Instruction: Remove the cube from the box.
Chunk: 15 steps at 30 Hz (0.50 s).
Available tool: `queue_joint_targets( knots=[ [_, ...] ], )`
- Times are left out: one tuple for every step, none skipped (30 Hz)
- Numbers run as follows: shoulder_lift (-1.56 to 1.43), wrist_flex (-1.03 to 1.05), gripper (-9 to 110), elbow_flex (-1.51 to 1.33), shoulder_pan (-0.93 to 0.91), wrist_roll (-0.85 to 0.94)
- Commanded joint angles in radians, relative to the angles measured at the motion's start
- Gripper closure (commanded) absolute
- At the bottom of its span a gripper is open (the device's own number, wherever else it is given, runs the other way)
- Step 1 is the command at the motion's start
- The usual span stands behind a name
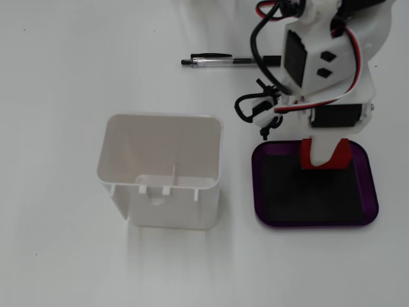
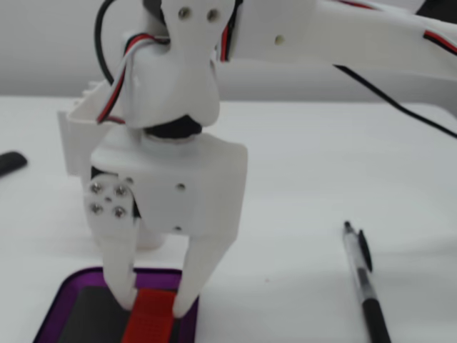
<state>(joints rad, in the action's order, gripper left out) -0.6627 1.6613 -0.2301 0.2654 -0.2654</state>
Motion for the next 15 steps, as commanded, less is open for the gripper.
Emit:
queue_joint_targets(
  knots=[
    [-0.169, 0.023, 100, 0.052, -0.006, -0.006],
    [-0.189, 0.023, 100, 0.052, -0.006, -0.006],
    [-0.206, 0.021, 100, 0.051, -0.006, -0.006],
    [-0.221, 0.021, 100, 0.051, -0.006, -0.002],
    [-0.233, 0.023, 100, 0.049, -0.006, 0.002],
    [-0.242, 0.026, 100, 0.048, -0.006, 0.002],
    [-0.256, 0.028, 100, 0.04, -0.006, 0.003],
    [-0.268, 0.031, 100, 0.014, -0.005, 0.005],
    [-0.287, 0.031, 100, -0.023, 0.0, 0.005],
    [-0.314, 0.032, 100, -0.066, 0.006, 0.006],
    [-0.351, 0.032, 100, -0.126, 0.008, 0.008],
    [-0.391, 0.032, 100, -0.196, 0.008, 0.014],
    [-0.436, 0.031, 100, -0.272, 0.008, 0.021],
    [-0.483, 0.028, 100, -0.347, 0.009, 0.023],
    [-0.531, 0.023, 100, -0.42, 0.009, 0.023]
  ],
)
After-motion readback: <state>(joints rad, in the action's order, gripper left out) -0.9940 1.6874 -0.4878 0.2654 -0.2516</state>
